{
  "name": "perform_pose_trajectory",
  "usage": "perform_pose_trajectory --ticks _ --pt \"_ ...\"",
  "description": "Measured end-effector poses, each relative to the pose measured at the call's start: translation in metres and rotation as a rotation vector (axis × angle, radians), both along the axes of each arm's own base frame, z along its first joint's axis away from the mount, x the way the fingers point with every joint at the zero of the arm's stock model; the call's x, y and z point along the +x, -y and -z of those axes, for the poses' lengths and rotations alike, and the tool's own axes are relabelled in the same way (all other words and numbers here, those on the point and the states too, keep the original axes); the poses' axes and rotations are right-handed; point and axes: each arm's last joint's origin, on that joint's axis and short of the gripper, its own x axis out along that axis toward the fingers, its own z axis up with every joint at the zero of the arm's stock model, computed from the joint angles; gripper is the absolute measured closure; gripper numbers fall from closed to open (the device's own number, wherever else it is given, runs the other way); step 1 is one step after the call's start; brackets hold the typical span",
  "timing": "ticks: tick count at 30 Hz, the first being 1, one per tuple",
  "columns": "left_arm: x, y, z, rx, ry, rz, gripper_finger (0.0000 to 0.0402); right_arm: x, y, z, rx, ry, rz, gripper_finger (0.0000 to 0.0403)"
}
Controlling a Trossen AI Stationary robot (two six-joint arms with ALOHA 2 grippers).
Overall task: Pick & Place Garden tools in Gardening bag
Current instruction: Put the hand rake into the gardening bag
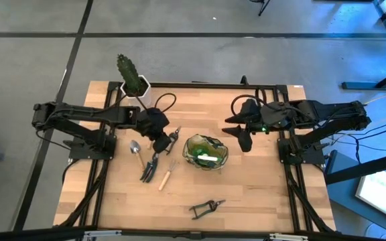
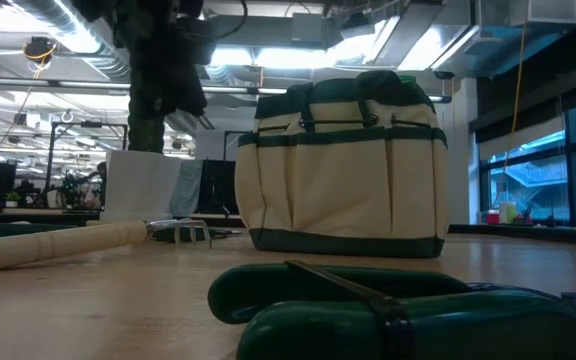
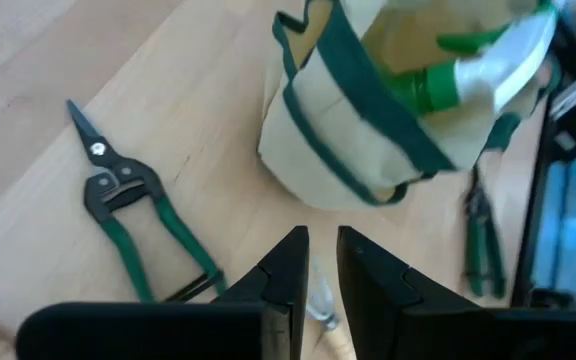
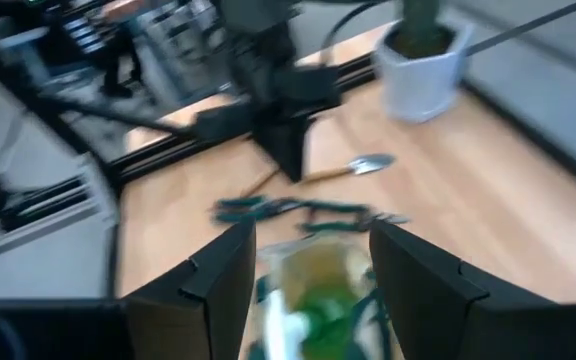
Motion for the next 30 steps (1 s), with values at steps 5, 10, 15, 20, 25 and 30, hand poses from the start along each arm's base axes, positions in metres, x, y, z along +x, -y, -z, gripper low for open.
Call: perform_pose_trajectory --ticks 5,10,15,20,25,30 --pt "0.0 0.0 0.0 0.006 -0.006 0.005 0.0352 0.001 -0.004 -0.002 0.075 0.01 -0.097 0.0204" --pt "-0.001 0.0 0.0 0.007 -0.007 -0.001 0.0352 0.001 -0.011 -0.005 0.074 0.043 -0.215 0.0204" --pt "-0.003 0.0 0.002 -0.014 -0.038 -0.018 0.0352 0.001 -0.014 -0.005 0.06 0.038 -0.278 0.0204" --pt "-0.004 0.001 0.003 -0.025 -0.057 -0.011 0.0352 -0.003 -0.01 0.002 -0.009 -0.035 -0.186 0.0204" --pt "-0.004 0.001 0.003 -0.028 -0.056 -0.007 0.0352 -0.007 -0.013 -0.005 -0.091 0.021 -0.177 0.0204" --pt "-0.004 0.005 0.003 -0.023 -0.058 0.008 0.0352 -0.018 -0.01 -0.007 -0.112 0.122 -0.187 0.0211"
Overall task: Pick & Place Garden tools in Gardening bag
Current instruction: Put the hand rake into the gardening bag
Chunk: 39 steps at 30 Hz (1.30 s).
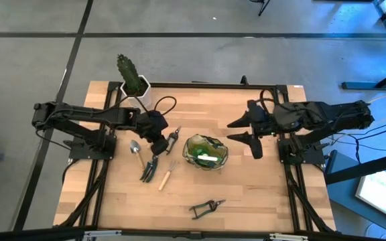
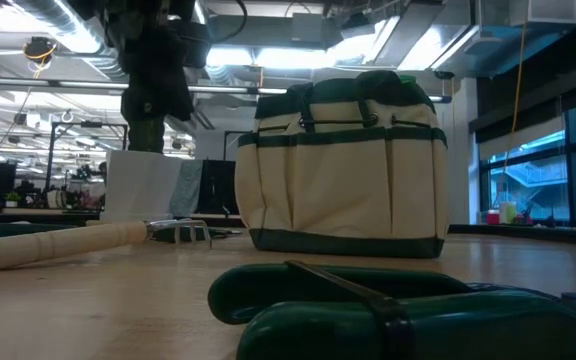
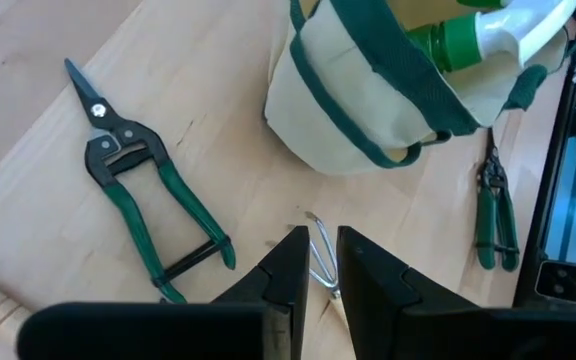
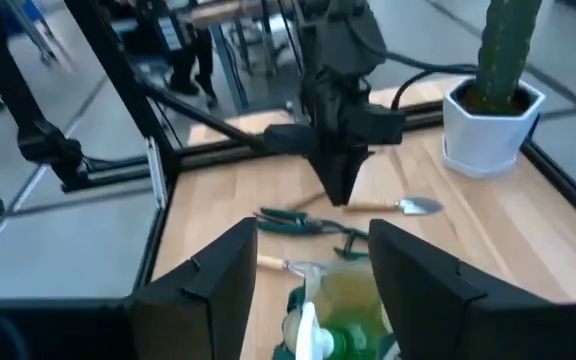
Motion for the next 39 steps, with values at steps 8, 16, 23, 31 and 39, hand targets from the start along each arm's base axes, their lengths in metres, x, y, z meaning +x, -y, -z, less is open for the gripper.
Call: perform_pose_trajectory --ticks 8,16,23,31,39 --pt "-0.002 0.0 0.002 0.004 -0.027 -0.01 0.0352 -0.024 0.006 0.06 0.182 0.222 0.01 0.0261" --pt "-0.003 0.005 0.002 -0.105 -0.033 0.08 0.0352 -0.025 0.006 0.062 0.31 0.424 0.026 0.0272" --pt "-0.005 0.018 0.002 -0.205 -0.057 0.146 0.0353 -0.024 0.006 0.059 0.36 0.457 0.029 0.0272" --pt "-0.007 0.061 0.002 -0.106 -0.067 0.065 0.0389 -0.024 0.006 0.06 0.334 0.445 0.027 0.0272" --pt "0.006 0.098 -0.008 -0.21 0.123 0.047 0.0387 -0.024 0.004 0.065 0.334 0.385 -0.06 0.0272"
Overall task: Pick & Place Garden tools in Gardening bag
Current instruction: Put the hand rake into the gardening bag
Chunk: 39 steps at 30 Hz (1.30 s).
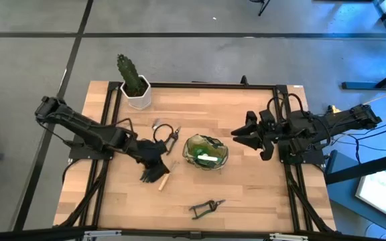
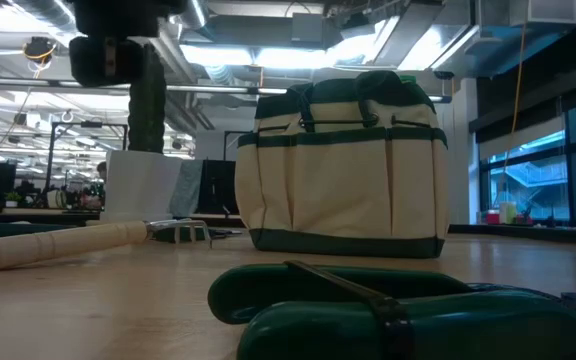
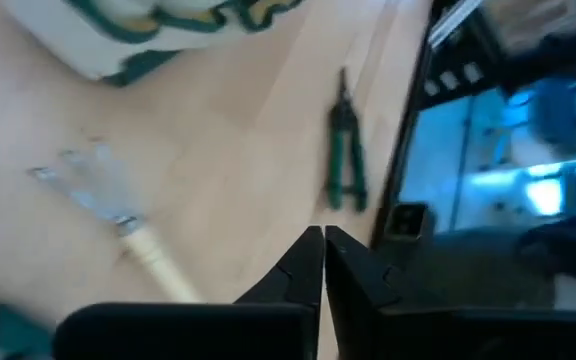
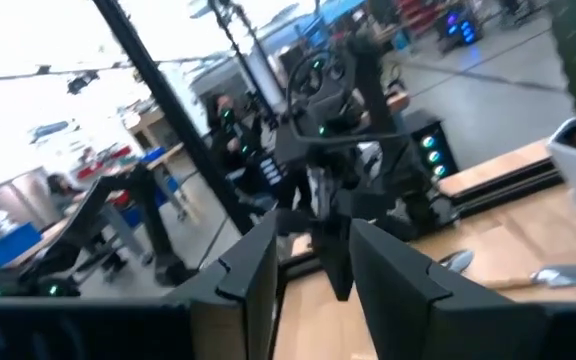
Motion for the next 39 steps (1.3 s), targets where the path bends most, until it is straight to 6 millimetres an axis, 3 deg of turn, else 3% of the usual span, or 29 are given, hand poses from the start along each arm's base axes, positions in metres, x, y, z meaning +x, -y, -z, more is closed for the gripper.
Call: perform_pose_trajectory --ticks 9,18,26,39 --pt "0.031 0.02 0.022 -0.044 -0.06 -0.105 0.0311 -0.018 0.0 -0.004 0.015 -0.012 -0.124 0.026" --pt "0.057 0.022 0.049 0.203 -0.387 -0.276 0.022 -0.042 0.004 -0.005 0.003 -0.055 -0.151 0.0225" --pt "0.073 0.037 0.063 0.238 -0.513 -0.295 0.0212 -0.052 0.007 -0.009 0.013 -0.032 -0.167 0.0212" --pt "0.065 0.044 0.069 0.181 -0.602 -0.418 0.0212 -0.053 0.007 -0.01 0.019 -0.026 -0.168 0.021"
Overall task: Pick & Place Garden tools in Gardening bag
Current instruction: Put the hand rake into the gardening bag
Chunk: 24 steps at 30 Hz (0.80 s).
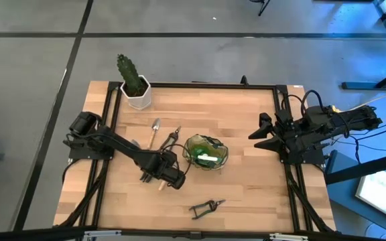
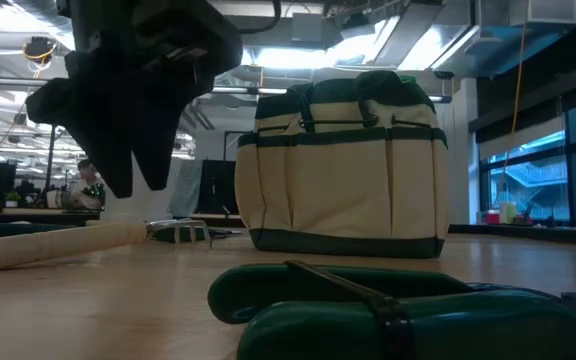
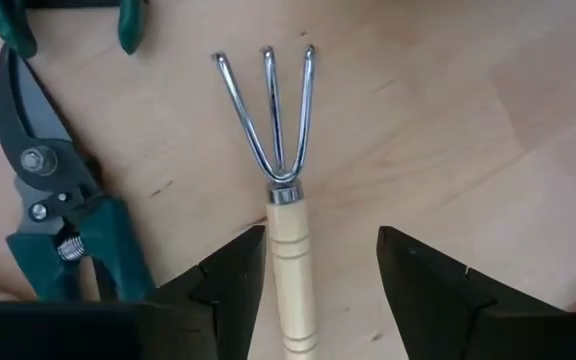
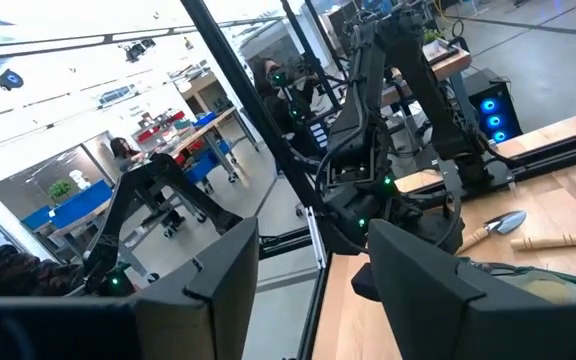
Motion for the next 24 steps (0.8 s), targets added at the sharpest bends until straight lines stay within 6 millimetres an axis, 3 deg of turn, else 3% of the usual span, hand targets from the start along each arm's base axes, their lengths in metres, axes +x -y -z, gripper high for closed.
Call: perform_pose_trajectory --ticks 6,24 --pt "-0.006 -0.002 0.002 0.005 -0.061 0.0 0.0212 0.0 0.0 0.0 0.0 0.0 0.0 0.021" --pt "-0.011 -0.001 0.029 -0.055 -0.026 0.008 0.0218 0.0 0.0 0.0 -0.001 -0.004 0.0 0.021"
